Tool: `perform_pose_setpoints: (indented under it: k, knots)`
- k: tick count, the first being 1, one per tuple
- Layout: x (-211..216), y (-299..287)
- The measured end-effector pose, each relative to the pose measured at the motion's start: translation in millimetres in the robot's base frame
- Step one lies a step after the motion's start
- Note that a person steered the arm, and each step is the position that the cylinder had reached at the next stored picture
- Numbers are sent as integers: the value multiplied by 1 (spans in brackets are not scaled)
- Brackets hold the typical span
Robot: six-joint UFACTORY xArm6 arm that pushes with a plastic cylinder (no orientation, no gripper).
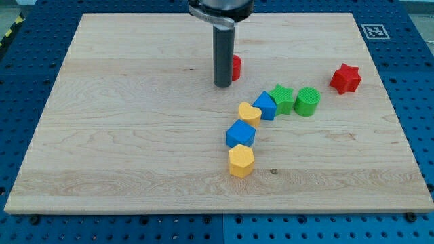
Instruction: Push the red circle into the red star
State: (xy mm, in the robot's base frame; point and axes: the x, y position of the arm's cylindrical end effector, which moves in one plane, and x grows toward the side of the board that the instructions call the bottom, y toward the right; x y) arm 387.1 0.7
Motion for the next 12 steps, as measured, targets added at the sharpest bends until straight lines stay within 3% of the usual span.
perform_pose_setpoints:
  k: [1, 3, 4, 6, 9, 12]
  knots:
    - [-24, -37]
    - [-37, -40]
    - [-37, -8]
    - [8, 45]
    - [-25, 74]
    - [-24, 115]
